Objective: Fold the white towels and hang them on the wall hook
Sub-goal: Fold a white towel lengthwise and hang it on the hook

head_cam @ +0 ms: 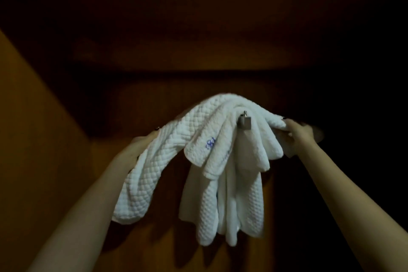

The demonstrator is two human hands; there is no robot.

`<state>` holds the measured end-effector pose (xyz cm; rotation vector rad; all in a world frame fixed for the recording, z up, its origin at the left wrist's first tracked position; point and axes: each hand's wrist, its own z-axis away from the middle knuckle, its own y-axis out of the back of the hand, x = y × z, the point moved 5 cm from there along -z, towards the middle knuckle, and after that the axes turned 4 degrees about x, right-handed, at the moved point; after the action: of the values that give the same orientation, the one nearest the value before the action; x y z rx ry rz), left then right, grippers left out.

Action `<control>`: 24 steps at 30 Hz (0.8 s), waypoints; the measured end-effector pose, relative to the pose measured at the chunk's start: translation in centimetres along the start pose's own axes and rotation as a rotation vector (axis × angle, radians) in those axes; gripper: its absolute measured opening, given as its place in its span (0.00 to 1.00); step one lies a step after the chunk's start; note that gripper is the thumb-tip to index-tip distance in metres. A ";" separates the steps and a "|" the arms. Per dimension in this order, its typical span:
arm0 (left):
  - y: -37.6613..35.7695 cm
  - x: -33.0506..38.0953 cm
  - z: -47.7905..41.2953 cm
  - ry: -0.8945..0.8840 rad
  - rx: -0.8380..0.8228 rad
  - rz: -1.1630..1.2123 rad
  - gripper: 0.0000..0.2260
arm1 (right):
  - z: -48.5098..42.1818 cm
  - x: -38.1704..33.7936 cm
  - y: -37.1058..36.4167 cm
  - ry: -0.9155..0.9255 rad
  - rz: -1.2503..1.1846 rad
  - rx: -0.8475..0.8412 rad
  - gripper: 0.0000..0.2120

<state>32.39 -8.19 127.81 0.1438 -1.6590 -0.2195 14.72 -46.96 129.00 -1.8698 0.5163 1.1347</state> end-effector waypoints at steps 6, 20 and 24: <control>-4.3 -3.8 1.5 -0.315 -0.075 0.126 0.07 | 2.6 6.1 3.5 -0.079 0.178 -0.168 0.20; -6.2 9.2 6.2 -0.804 -0.175 -0.101 0.13 | 2.8 -6.8 -6.6 0.570 0.504 -0.555 0.12; -6.5 7.9 5.6 -0.851 -0.151 -0.003 0.14 | 2.8 -7.3 -11.3 0.584 0.750 -0.786 0.16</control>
<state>25.78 -15.94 133.52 -0.0796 -2.4750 -0.4476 17.63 -39.11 139.94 -2.8472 1.3255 1.3634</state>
